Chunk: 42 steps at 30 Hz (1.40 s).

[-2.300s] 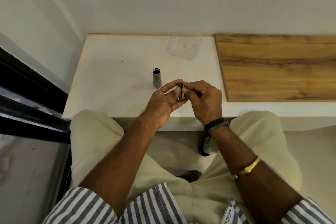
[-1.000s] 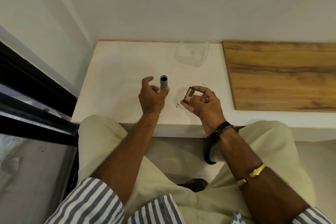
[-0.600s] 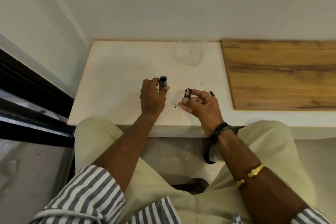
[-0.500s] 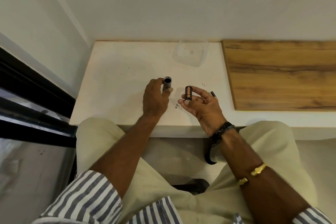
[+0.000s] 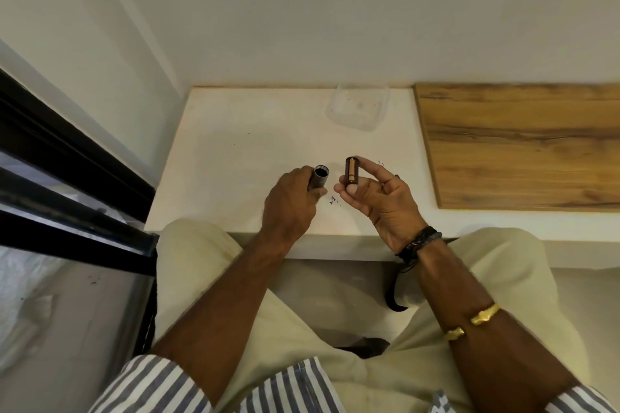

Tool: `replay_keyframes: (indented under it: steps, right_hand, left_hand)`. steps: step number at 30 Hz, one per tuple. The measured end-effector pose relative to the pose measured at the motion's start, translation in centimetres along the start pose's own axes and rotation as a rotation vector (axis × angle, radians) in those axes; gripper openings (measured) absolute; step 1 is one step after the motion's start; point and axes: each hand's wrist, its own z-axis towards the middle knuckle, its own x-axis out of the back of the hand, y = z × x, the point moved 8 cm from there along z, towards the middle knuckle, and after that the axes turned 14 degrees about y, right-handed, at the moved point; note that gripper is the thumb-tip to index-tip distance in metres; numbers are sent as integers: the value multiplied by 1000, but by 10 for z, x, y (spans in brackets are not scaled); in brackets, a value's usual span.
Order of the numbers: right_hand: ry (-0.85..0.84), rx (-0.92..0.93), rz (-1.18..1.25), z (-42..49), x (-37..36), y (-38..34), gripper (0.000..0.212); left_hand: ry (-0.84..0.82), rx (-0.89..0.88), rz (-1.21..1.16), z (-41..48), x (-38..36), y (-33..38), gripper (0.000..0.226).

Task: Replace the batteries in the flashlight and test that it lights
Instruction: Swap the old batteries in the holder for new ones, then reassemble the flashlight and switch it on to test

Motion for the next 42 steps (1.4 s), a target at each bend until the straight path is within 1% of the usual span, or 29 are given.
replay_keyframes:
  steps: [3, 6, 12, 16, 19, 22, 26, 27, 29, 31, 32, 34, 36, 38, 39, 42]
  right_hand:
    - [-14, -5, 20, -1, 0, -3, 57]
    - [-14, 31, -103, -1, 3, -4, 54]
    - [52, 249, -380, 2, 11, -15, 25]
    - [143, 359, -540, 2, 15, -20, 22]
    - [227, 492, -671, 0, 17, -28, 26]
    - [291, 568, -667, -3, 20, -30, 28]
    - [348, 648, -729, -6, 18, -25, 12]
    - [345, 676, -753, -7, 16, -25, 11]
    - [300, 732, -818, -8, 10, -22, 13]
    - [266, 741, -846, -6, 8, -19, 15]
    - [289, 724, -816, -3, 12, -21, 15]
    - [414, 648, -704, 4, 31, -28, 10]
    - [549, 566, -662, 13, 55, -36, 11]
    - [633, 522, -749, 21, 73, -41, 12]
    - [650, 525, -837, 26, 78, -42, 13]
    - [600, 562, -1183, 38, 75, -39, 24]
  left_hand:
    - [-25, -43, 69, -1, -4, 0, 29]
    - [-23, -99, 120, -1, -8, 2, 23]
    - [-24, -209, 157, -1, -15, 10, 14]
    - [-15, -254, 224, 0, -19, 12, 20]
    - [-24, -287, 268, -1, -21, 14, 28]
    - [-51, -328, 246, -4, -23, 20, 30]
    - [-40, -280, 146, -9, -22, 27, 31]
    - [-40, -263, 125, -9, -22, 28, 32]
    - [-40, -240, 99, -8, -21, 27, 32]
    - [-42, -225, 99, -7, -20, 25, 31]
    - [-42, -213, 96, -7, -20, 24, 30]
    - [-36, -183, 77, -7, -18, 20, 28]
    - [-48, -147, 45, -7, -19, 16, 27]
    - [-63, -129, 27, -7, -21, 15, 26]
    - [-66, -124, 25, -7, -22, 14, 26]
    - [-77, -114, 28, -7, -26, 13, 27]
